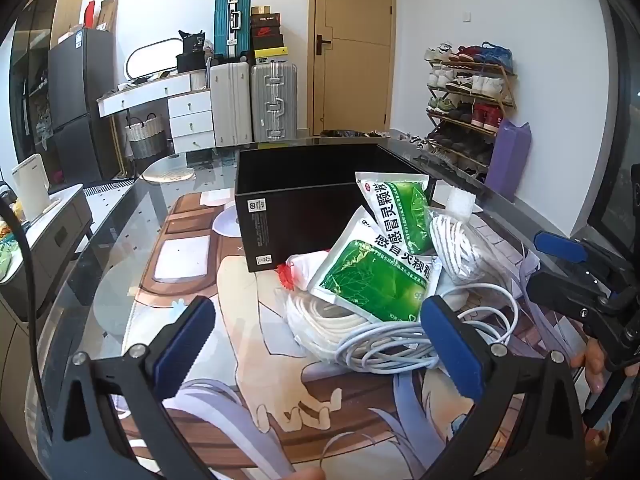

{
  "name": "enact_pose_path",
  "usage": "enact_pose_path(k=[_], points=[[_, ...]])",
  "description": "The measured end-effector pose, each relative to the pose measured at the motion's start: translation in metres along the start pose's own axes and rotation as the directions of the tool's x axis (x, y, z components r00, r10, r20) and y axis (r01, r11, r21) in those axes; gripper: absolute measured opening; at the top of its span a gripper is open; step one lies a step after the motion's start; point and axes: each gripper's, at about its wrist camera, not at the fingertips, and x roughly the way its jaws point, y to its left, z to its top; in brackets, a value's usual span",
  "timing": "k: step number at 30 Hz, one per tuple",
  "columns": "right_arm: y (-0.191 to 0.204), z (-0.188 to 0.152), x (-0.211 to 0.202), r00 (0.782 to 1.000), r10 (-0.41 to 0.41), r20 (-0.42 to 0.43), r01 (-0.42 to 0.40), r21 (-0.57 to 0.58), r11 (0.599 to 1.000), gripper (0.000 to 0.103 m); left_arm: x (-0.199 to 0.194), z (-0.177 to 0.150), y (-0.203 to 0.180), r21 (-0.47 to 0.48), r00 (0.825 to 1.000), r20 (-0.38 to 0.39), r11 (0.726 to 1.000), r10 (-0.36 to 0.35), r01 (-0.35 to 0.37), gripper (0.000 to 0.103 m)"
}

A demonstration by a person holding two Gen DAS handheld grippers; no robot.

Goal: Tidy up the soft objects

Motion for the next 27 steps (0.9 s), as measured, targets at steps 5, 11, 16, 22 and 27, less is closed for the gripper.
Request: enact_pose_path(k=[5,11,16,22,27], points=[[0.0,-0.001,-0.001,1.0,0.001,0.01,-0.001,-0.003,1.0,0.103,0.004,0.001,0.002,-0.016,1.0,-0.009,1.0,-0.019,0.019,0.103],[0.0,0.0,-0.003,1.0,-0.001,0.015,0.001,-0.002,1.0,0.103,0.009,-0.006,0.006,-0.011,1.0,-0.001,1.0,-0.023,0.023,0.103],[0.0,-0.002,-0.003,1.0,0.006,0.013,-0.006,-0.001,1.0,0.103,-0.001,-0.003,0.001,-0.006,1.0,0.004,1.0,-0.019,0.019,0.103],[0.0,-0.002,-0.001,1.0,0.008,0.008,-0.008,0.001,1.0,0.103,-0.002,-0.003,0.0,-0.006,1.0,0.004,1.0,-0.019,0.019,0.103],[0.0,-0.002,-0.001,1.0,0.008,0.009,-0.008,0.0,1.0,0.103,-0.001,-0.003,0.0,-0.007,1.0,0.004,1.0,-0.019,0.019,0.103]])
